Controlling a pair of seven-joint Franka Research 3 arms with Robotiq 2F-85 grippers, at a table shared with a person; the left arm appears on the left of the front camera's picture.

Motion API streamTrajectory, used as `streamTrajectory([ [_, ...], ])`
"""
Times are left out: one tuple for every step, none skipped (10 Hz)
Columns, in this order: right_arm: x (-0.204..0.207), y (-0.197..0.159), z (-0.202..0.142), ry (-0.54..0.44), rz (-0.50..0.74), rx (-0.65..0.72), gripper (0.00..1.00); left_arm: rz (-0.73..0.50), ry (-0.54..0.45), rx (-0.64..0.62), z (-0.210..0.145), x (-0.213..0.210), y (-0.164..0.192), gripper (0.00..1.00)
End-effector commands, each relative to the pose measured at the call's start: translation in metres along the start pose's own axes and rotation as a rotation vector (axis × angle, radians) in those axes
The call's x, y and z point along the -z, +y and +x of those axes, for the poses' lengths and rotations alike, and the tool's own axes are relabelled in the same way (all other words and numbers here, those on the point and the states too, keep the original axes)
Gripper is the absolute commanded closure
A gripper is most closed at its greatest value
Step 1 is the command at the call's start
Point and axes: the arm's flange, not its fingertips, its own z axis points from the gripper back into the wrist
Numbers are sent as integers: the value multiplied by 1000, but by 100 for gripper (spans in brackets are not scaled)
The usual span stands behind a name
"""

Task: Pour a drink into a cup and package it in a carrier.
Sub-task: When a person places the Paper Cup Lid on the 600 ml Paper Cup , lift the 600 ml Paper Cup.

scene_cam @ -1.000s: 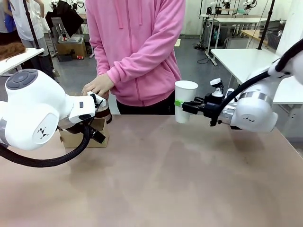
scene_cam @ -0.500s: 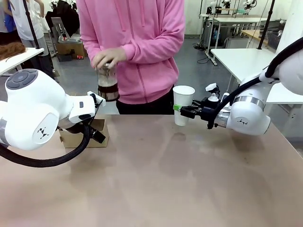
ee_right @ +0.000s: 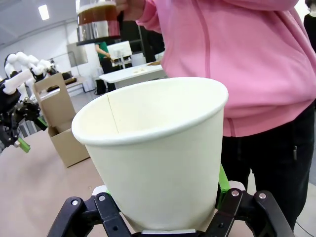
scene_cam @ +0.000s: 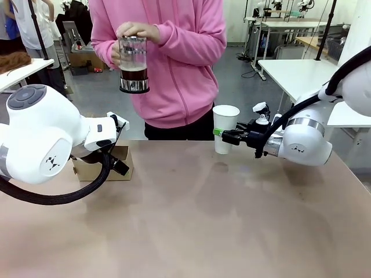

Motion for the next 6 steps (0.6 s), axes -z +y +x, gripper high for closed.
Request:
streamTrajectory([
  [2,2,0,-4,-1,3,20,-2,-1,-1,0,0,0,0],
  [2,2,0,-4,-1,3,20,-2,-1,-1,0,0,0,0],
  [2,2,0,-4,-1,3,20,-2,-1,-1,0,0,0,0],
  [2,2,0,-4,-1,3,20,-2,-1,-1,0,0,0,0],
  [2,2,0,-4,-1,3,20,-2,-1,-1,0,0,0,0],
  [2,2,0,-4,-1,3,20,-2,-1,-1,0,0,0,0],
])
